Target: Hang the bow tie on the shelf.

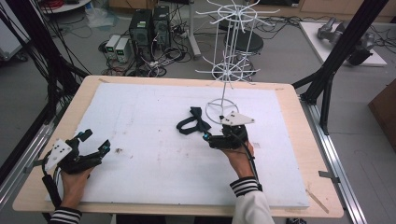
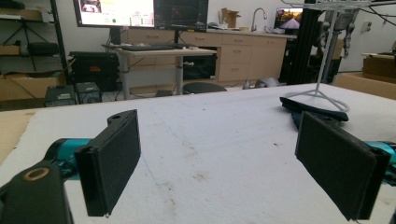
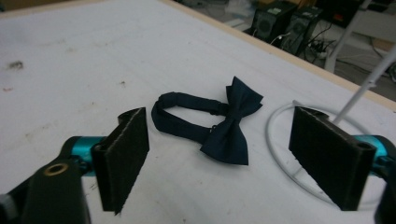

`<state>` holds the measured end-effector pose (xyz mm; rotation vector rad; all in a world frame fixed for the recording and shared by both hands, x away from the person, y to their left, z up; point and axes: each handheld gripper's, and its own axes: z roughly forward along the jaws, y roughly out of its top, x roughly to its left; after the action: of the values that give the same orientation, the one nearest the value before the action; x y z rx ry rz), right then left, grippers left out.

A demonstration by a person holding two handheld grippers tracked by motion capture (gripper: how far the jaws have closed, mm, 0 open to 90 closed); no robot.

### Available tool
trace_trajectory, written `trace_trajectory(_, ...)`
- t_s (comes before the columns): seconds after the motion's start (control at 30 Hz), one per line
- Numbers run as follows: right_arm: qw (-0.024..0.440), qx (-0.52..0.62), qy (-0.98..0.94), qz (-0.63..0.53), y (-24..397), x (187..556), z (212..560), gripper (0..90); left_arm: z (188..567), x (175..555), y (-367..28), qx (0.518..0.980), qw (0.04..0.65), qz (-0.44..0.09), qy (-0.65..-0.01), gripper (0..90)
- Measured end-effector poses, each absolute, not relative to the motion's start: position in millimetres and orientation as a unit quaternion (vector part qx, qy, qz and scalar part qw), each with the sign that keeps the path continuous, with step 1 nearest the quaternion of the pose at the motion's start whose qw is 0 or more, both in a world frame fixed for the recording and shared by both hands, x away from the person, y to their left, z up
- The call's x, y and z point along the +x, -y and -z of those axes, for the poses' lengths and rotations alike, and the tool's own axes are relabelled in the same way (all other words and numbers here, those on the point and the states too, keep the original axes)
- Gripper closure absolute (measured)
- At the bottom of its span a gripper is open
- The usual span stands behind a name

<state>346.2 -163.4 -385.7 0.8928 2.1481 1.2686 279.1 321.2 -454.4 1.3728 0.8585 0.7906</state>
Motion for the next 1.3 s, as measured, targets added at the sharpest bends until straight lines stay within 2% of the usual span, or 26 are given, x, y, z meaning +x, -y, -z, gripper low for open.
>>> trace_trajectory(0.43,0.232,0.319,-0.818,-0.419,130,377,394,24.6,454,280,-322,0.598,0.619,-0.341,-0.377,14.6)
trace_trajectory(1.3,0.213,0.347,-0.846,-0.343,124,399,425,31.2,454,280,-322,0.599,0.619,-0.341,-0.377,14.7)
